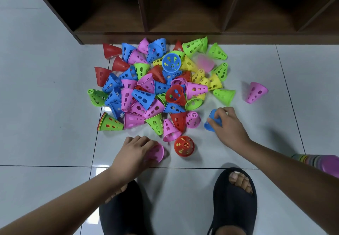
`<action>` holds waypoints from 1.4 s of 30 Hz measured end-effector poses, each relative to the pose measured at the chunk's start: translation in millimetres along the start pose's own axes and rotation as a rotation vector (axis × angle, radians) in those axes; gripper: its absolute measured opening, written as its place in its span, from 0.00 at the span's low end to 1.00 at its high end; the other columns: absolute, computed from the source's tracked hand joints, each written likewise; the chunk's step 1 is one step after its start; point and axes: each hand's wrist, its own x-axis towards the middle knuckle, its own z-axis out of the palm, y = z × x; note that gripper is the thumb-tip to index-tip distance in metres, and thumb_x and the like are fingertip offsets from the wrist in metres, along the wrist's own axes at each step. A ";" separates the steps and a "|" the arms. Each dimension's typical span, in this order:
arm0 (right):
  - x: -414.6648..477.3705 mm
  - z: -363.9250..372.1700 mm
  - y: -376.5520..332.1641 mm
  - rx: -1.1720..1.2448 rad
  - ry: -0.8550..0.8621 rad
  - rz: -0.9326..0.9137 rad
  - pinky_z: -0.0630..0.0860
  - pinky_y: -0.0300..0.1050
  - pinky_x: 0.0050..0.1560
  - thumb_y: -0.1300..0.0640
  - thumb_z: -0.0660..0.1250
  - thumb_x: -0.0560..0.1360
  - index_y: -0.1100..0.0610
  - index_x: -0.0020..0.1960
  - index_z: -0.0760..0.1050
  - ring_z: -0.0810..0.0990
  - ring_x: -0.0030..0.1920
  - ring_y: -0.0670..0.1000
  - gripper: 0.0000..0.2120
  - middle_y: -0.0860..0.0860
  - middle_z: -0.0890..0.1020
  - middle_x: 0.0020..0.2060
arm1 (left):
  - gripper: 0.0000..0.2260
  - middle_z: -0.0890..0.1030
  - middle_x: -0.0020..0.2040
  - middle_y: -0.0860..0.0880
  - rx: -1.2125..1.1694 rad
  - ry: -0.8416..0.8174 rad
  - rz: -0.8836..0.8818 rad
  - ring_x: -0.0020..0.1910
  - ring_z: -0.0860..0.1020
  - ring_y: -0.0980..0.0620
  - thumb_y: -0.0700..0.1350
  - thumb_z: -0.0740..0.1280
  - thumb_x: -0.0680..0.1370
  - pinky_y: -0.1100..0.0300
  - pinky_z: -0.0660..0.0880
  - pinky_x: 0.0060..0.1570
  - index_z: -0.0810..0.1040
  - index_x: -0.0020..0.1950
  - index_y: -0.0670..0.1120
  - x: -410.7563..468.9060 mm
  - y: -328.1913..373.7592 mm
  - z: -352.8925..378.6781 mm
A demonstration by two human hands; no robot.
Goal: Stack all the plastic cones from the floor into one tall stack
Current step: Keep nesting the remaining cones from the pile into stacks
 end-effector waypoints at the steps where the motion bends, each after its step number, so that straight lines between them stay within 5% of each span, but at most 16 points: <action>1: -2.3 0.5 -1.3 0.032 -0.008 0.036 0.75 0.50 0.52 0.45 0.71 0.80 0.51 0.48 0.70 0.80 0.49 0.59 0.12 0.50 0.71 0.57 | 0.25 0.81 0.58 0.56 -0.019 0.016 0.005 0.53 0.79 0.50 0.67 0.72 0.76 0.55 0.72 0.52 0.76 0.68 0.59 0.4 1.9 -2.1; 4: -5.5 -0.1 -6.7 0.085 -0.067 0.151 0.73 0.49 0.49 0.49 0.74 0.76 0.52 0.51 0.69 0.79 0.49 0.57 0.15 0.51 0.71 0.55 | 0.25 0.82 0.56 0.55 -0.104 0.051 0.027 0.48 0.80 0.49 0.68 0.73 0.75 0.56 0.74 0.47 0.78 0.67 0.57 2.2 12.4 -13.3; 8: -9.5 -6.8 -9.6 0.127 -0.216 0.284 0.74 0.48 0.48 0.48 0.77 0.71 0.48 0.72 0.62 0.79 0.52 0.57 0.36 0.55 0.74 0.59 | 0.28 0.79 0.57 0.57 -0.275 0.076 0.014 0.50 0.77 0.54 0.70 0.72 0.74 0.65 0.71 0.45 0.78 0.69 0.56 8.9 34.8 -31.8; 12: -16.9 -5.3 -3.2 0.188 -0.319 0.376 0.74 0.47 0.44 0.48 0.77 0.69 0.45 0.77 0.58 0.80 0.54 0.55 0.43 0.54 0.78 0.58 | 0.27 0.76 0.57 0.60 -0.378 0.123 0.030 0.52 0.77 0.56 0.65 0.77 0.72 0.65 0.74 0.48 0.78 0.68 0.57 21.0 57.7 -43.3; 19: -36.1 -12.5 -21.9 0.575 -0.147 0.343 0.76 0.44 0.51 0.50 0.76 0.75 0.45 0.69 0.72 0.82 0.54 0.49 0.25 0.50 0.82 0.55 | 0.27 0.77 0.61 0.56 -0.402 0.111 0.077 0.57 0.77 0.54 0.58 0.79 0.73 0.63 0.77 0.51 0.76 0.69 0.54 39.8 76.5 -37.1; 26: -73.7 -23.5 -63.6 0.767 -0.060 -0.005 0.81 0.40 0.53 0.57 0.77 0.76 0.41 0.64 0.76 0.83 0.56 0.46 0.21 0.40 0.82 0.54 | 0.31 0.73 0.58 0.62 -0.427 0.119 0.048 0.53 0.69 0.64 0.56 0.82 0.72 0.79 0.65 0.54 0.74 0.71 0.54 42.4 72.7 -29.0; 35: -85.0 -12.1 -80.6 0.514 -0.122 -0.248 0.77 0.42 0.63 0.59 0.78 0.73 0.46 0.64 0.77 0.80 0.62 0.47 0.22 0.41 0.81 0.59 | 0.26 0.80 0.60 0.55 -0.240 0.130 -0.012 0.58 0.77 0.49 0.59 0.79 0.72 0.53 0.77 0.56 0.79 0.66 0.53 13.7 29.7 -16.3; 42: -57.1 -16.7 -37.6 0.316 0.038 -0.276 0.75 0.42 0.63 0.59 0.76 0.76 0.50 0.61 0.80 0.80 0.60 0.45 0.16 0.44 0.80 0.56 | 0.24 0.77 0.61 0.58 -0.287 0.044 -0.088 0.58 0.75 0.56 0.69 0.70 0.77 0.60 0.75 0.57 0.79 0.66 0.57 -3.7 6.9 -2.3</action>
